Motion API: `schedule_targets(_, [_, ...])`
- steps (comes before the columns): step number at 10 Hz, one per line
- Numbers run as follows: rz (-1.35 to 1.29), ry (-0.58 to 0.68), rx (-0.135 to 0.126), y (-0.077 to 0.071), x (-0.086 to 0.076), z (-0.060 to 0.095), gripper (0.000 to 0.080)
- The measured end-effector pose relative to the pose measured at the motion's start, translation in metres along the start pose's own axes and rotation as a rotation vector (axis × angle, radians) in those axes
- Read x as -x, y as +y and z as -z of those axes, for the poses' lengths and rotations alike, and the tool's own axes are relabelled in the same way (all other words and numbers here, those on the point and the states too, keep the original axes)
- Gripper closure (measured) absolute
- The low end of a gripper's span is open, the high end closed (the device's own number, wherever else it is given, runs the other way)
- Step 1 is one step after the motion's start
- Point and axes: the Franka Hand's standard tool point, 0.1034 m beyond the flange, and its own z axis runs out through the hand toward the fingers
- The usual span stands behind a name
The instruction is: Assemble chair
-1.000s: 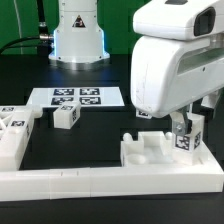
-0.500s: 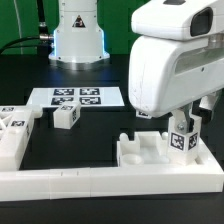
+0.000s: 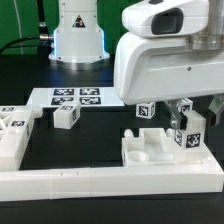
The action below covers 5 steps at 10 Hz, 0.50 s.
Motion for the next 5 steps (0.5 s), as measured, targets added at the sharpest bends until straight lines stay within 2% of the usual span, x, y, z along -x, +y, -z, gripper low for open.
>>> schedule_targets(2, [-0.184, -0.001, 0.007, 0.002, 0.0, 0.0, 0.0512])
schedule_targets(5, [-0.403, 0.004, 0.024, 0.013, -0.001, 0.0, 0.0512])
